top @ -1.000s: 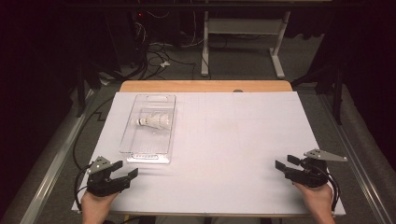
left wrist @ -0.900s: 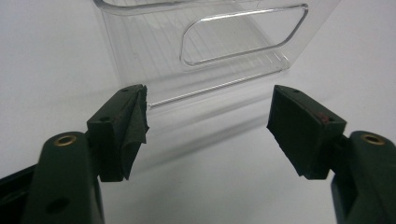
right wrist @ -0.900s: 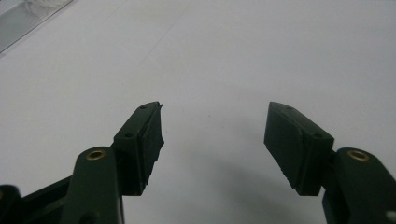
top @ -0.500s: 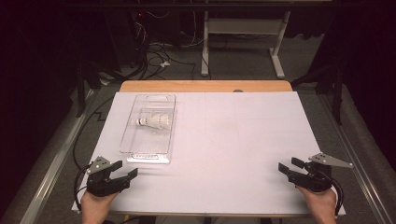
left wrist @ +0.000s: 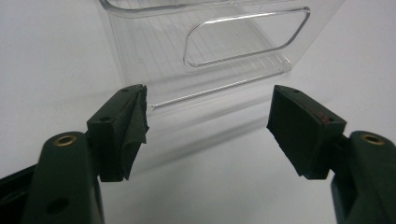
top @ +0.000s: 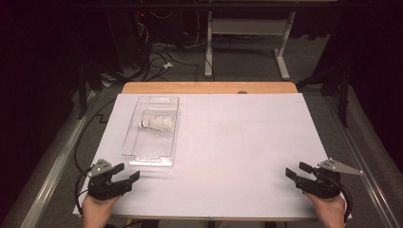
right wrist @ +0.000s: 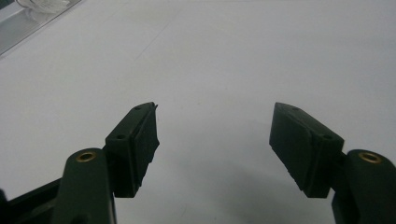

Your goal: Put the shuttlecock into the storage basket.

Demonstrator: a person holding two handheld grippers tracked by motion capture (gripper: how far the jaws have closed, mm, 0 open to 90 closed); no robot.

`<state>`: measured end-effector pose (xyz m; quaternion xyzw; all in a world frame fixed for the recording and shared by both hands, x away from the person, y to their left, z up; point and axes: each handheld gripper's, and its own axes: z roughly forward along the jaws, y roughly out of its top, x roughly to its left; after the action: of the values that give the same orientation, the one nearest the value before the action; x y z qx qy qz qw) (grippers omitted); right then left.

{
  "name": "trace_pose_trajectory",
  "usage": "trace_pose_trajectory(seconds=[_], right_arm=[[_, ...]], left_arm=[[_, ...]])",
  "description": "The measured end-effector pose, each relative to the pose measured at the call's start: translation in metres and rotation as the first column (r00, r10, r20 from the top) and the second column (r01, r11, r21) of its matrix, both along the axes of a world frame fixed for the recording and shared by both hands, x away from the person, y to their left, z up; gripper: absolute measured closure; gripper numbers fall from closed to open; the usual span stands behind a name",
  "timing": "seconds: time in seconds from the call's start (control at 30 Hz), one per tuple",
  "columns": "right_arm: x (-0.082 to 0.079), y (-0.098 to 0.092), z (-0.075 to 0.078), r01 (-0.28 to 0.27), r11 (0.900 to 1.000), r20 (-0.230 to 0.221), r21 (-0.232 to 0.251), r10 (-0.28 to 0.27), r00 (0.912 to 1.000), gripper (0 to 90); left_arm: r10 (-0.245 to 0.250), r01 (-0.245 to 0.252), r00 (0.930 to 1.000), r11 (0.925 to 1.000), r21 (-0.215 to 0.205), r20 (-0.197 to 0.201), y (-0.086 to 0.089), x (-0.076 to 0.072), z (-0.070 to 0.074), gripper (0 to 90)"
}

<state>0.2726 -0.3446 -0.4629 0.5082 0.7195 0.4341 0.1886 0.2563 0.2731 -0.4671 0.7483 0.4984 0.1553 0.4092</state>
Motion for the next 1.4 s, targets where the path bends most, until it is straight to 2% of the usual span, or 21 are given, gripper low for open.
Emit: trace_pose_trajectory(seconds=[0.37, 0.5, 1.4], right_arm=[[-0.002, -0.003, -0.002, 0.017, 1.0, 0.004, 0.023, -0.017, 0.9998, 31.7], [-0.003, -0.007, -0.002, 0.026, 0.999, 0.02, 0.031, -0.027, 0.9995, 31.6], [0.002, -0.01, -0.008, 0.053, 0.997, 0.0, 0.057, -0.053, 0.9986, 29.5]], left_arm=[[0.007, -0.007, 1.0, 1.0, -0.002, 0.004, 0.0, 0.0, 0.0, 29.4], [0.008, -0.008, 1.0, 1.0, -0.004, 0.005, 0.001, 0.0, 0.0, 29.4], [0.027, -0.027, 0.9996, 0.9994, -0.022, 0.002, 0.005, 0.002, -0.001, 29.2]])
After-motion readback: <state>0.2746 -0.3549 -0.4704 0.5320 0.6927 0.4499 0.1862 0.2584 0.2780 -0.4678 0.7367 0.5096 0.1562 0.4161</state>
